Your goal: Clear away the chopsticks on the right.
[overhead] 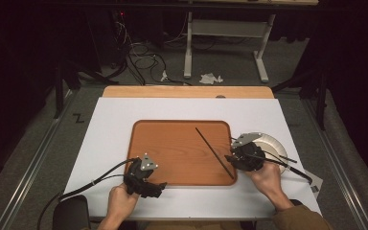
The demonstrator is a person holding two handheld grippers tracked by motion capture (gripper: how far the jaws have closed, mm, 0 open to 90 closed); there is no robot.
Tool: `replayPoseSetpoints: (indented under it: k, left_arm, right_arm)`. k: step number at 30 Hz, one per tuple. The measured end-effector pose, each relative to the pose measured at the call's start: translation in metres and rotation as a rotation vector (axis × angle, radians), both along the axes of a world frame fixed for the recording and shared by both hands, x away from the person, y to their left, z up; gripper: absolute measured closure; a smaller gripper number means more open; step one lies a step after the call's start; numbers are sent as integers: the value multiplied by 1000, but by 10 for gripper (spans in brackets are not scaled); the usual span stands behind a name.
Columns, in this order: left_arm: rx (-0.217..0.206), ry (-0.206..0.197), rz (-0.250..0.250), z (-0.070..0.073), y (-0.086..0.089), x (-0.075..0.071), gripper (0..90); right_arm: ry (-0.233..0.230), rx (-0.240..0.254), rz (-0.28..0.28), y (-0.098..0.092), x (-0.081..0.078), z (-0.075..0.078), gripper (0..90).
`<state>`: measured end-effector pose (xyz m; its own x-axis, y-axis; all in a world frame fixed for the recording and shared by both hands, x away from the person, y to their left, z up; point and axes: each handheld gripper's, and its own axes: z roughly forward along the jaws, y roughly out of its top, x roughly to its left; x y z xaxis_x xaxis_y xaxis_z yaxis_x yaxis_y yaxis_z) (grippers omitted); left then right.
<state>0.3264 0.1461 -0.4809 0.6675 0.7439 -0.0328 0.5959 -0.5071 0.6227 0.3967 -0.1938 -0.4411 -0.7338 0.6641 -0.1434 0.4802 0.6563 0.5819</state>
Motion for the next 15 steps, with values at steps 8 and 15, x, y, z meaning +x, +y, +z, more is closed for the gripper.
replayPoseSetpoints:
  k: [8, 15]
  left_arm:
    - [-2, 1, 0, 0, 0, 0, 165]
    - [-6, -5, 1, 1, 0, -1, 165]
  right_arm:
    - [-18, 64, -33, -24, 4, 18, 639]
    - [-21, 98, -77, -43, 9, 25, 642]
